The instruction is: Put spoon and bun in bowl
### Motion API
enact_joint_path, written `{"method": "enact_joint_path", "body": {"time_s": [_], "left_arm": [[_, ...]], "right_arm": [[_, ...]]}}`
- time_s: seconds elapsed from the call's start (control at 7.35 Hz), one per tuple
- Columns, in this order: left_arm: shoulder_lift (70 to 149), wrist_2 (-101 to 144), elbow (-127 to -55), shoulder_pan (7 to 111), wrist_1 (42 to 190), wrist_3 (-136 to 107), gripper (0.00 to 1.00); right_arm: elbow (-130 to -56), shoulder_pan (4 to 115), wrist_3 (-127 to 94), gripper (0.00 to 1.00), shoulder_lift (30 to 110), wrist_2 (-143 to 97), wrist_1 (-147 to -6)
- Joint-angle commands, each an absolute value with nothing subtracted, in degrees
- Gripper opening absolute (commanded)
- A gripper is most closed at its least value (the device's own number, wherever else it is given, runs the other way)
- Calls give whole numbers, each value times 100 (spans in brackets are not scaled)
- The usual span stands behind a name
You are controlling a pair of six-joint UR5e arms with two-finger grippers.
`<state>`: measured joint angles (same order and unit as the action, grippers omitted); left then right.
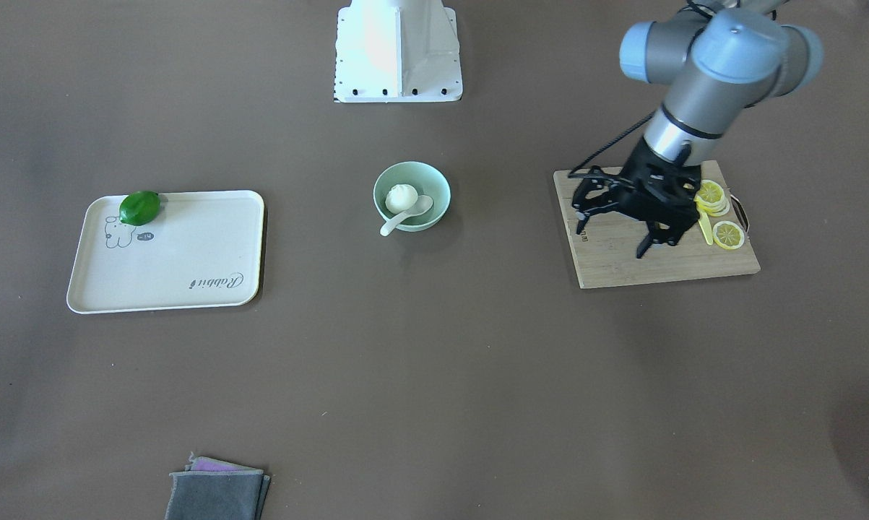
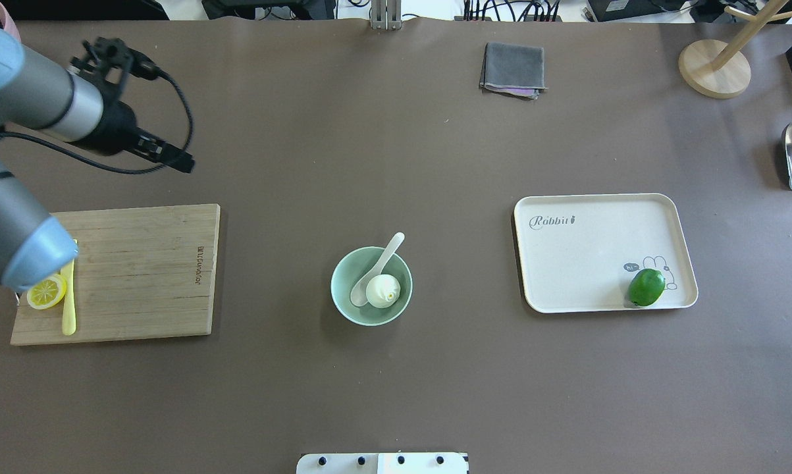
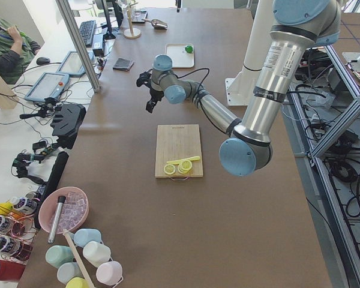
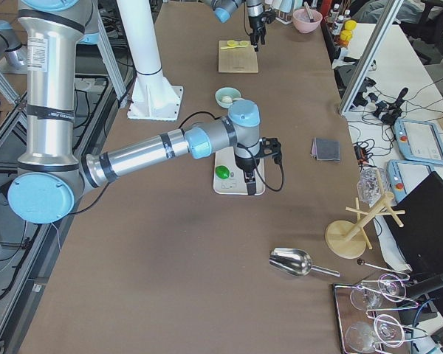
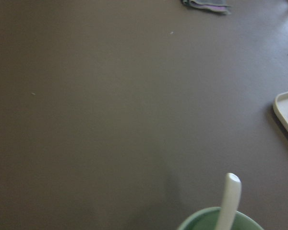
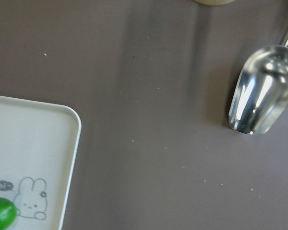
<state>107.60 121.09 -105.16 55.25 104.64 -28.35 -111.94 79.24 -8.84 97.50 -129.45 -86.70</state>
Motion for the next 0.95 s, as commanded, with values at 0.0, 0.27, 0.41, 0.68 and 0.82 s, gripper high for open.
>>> {"method": "enact_joint_path", "body": {"time_s": [0.0,0.27,0.41,0.68,0.82], "left_arm": [[10067,13188,-10277,6998,10029,-766,98],[9179,13368,-9612,7407,9810,-167,98],[9089,13133,-9406,7836,10044,-123,98],[8904,13148,-9352,8207,9863,-184,98],[8886,13462,-9395,8574,9574,-176,98]], "right_arm": [[-10506,8987,1108,100,10246,-13402,-8684],[-10398,9386,1713,100,10843,-13315,-8657],[-10232,9448,1653,100,10872,-13394,-8649],[-10239,9448,1661,100,10793,-13421,-8640],[-10257,9440,1635,100,10689,-13430,-8674]]}}
